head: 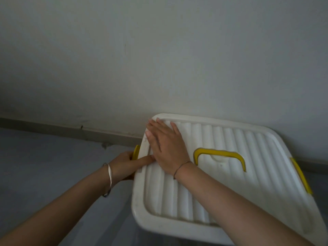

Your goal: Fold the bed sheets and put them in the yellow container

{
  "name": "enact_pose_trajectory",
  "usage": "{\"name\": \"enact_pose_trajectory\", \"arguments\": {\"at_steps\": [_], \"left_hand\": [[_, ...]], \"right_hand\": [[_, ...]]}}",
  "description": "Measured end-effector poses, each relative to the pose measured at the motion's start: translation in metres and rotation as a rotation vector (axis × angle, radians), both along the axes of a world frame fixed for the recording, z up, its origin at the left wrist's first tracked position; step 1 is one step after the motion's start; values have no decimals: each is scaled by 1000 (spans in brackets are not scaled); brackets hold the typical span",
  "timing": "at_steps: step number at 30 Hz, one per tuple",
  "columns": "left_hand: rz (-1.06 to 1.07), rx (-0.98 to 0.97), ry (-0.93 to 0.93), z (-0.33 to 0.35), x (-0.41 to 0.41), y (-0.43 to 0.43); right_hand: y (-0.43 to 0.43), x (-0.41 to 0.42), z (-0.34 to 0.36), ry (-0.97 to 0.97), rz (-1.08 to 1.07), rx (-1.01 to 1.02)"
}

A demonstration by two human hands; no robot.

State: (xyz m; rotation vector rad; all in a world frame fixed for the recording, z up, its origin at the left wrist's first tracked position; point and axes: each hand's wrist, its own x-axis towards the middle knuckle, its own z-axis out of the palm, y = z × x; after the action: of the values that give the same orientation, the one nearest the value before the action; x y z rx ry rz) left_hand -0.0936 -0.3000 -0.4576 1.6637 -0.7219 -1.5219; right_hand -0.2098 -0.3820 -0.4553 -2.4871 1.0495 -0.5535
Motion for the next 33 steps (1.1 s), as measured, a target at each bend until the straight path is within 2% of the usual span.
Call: {"name": "enact_pose_trajectory", "arguments": {"at_steps": [6, 9, 15, 20, 22, 24, 26, 29, 33], "left_hand": [[152, -94, -197, 3, -4, 5], [114, -208, -270, 4, -9, 8], [72, -326, -591, 5, -20, 9], [32, -281, -696, 8, -23, 8], [22, -290, -675, 9, -22, 10], [26, -311, -549, 11, -19, 12], [23, -299, -463, 13, -14, 14], [20, -291, -486, 13, -11, 13], [-55, -266, -565, 13, -9, 7]], "right_hand": [[0, -1, 2, -54, -2, 119], [1, -2, 3, -66, 1, 131], [1, -4, 5, -117, 0, 192], [2, -5, 11, -139, 5, 245], [15, -15, 14, -152, 35, 255], [40, -37, 16, -57, 121, 206], [63, -63, 18, 128, 219, 120], [74, -81, 18, 304, 249, 73], [71, -75, 17, 335, 272, 62]]}}
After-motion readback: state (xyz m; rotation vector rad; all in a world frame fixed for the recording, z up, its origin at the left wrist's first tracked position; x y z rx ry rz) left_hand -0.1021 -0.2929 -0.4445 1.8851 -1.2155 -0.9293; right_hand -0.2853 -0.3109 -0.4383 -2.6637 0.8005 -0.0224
